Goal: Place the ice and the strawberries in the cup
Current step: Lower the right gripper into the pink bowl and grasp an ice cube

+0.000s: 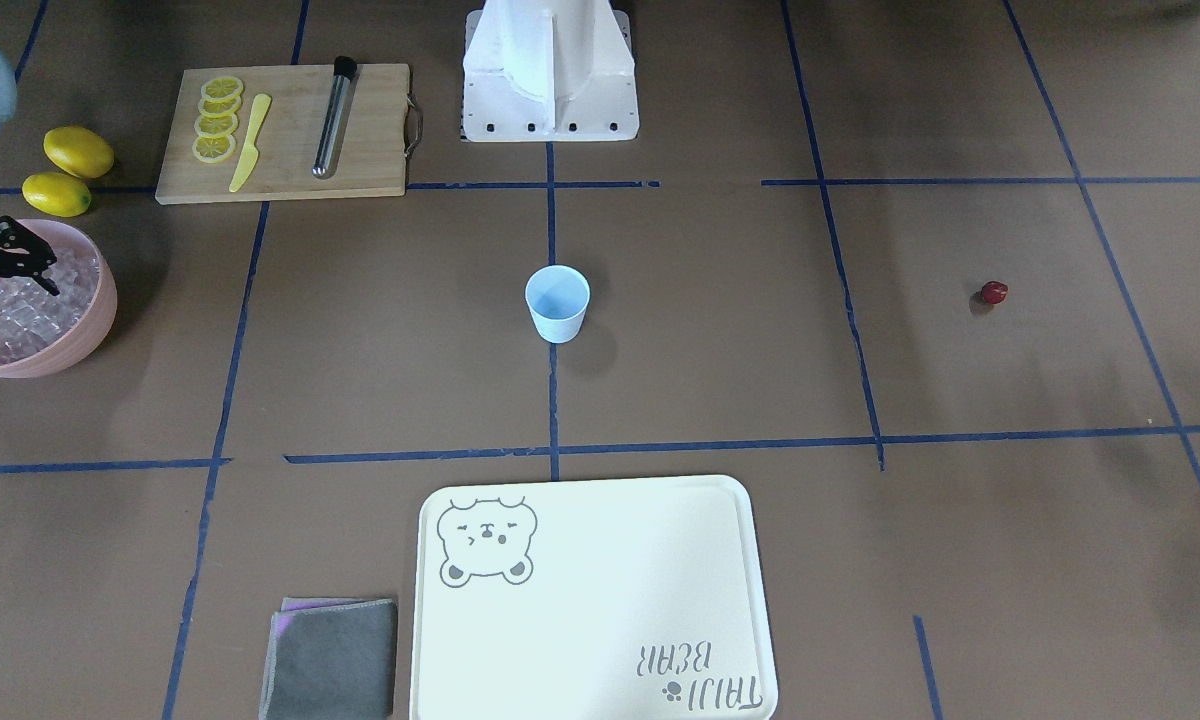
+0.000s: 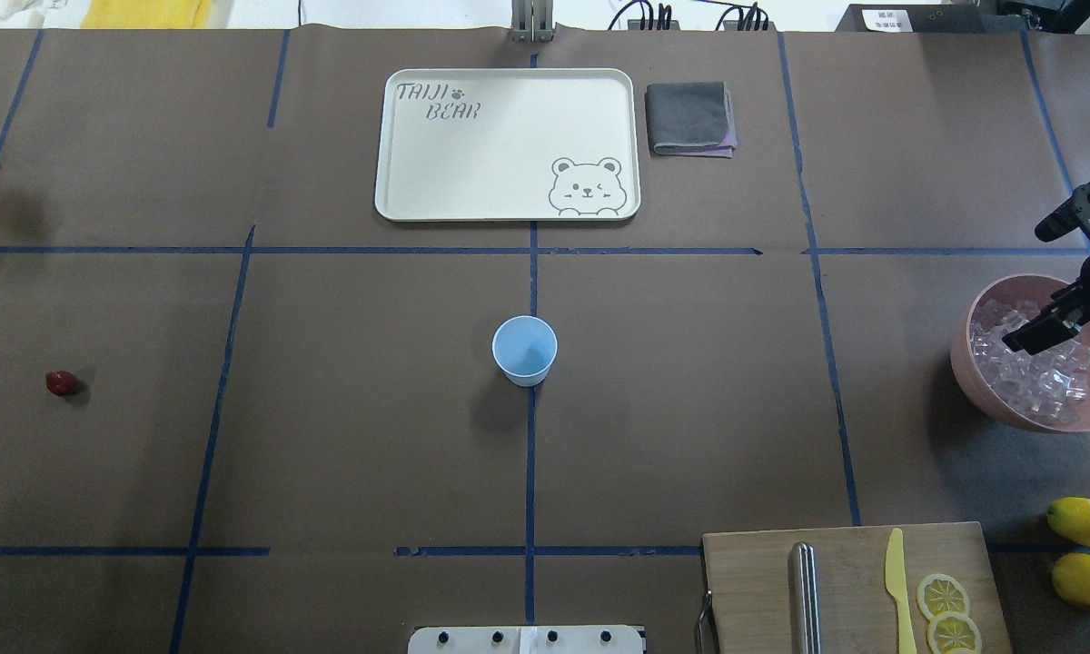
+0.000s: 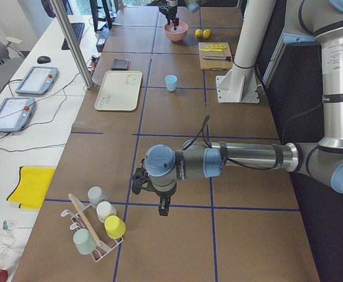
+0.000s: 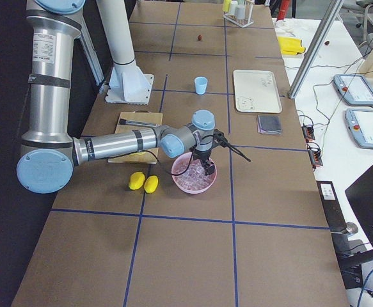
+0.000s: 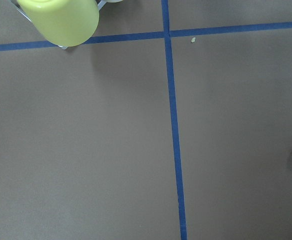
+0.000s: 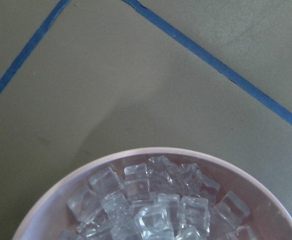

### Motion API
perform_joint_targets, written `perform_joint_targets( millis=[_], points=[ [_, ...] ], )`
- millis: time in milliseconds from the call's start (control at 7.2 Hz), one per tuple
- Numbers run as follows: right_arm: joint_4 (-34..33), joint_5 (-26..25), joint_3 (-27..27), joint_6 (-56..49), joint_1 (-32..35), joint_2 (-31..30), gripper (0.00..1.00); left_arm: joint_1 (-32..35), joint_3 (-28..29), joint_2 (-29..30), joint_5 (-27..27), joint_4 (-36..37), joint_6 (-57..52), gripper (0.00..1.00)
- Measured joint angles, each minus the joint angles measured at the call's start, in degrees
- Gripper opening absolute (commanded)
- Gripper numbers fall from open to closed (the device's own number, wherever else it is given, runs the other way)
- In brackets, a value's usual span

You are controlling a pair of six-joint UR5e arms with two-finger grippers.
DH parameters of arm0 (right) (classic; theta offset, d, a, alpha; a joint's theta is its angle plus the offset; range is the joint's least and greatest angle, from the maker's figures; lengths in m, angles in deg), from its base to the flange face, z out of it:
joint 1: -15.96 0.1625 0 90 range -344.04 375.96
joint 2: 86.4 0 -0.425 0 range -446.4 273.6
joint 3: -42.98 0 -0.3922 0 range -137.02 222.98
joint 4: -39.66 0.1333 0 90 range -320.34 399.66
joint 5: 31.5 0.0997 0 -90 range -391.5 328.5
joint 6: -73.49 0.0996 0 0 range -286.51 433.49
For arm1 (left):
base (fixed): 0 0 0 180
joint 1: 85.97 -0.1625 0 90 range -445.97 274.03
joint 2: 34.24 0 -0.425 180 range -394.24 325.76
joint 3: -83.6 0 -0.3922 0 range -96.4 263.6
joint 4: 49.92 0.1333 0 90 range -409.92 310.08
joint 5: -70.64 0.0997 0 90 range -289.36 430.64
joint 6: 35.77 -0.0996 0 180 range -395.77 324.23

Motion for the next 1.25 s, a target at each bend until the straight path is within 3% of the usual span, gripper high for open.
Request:
perform_joint_targets(
  millis=[139, 278, 417, 556, 1251],
  points=[
    [-0.1, -0.2, -0.1, 0.0, 0.0, 0.1, 0.39, 0.0, 0.0, 0.0, 0.0, 0.0, 0.0, 1.00],
    [-0.1, -0.6, -0.2, -0.1, -0.1, 0.1, 0.19, 0.0, 0.0, 0.0, 0.0, 0.0, 0.0, 1.00],
    [-0.2, -0.8, -0.3, -0.1, -0.1, 0.1, 0.10, 0.0, 0.0, 0.0, 0.0, 0.0, 0.0, 1.00],
    [-0.2, -0.8, -0.3, -0.1, -0.1, 0.1, 0.05, 0.0, 0.0, 0.0, 0.0, 0.0, 0.0, 1.00],
    [-1.1, -0.2, 2.7, 1.6, 0.7, 0.2, 0.02, 0.0, 0.0, 0.0, 0.0, 0.0, 0.0, 1.00]
  ],
)
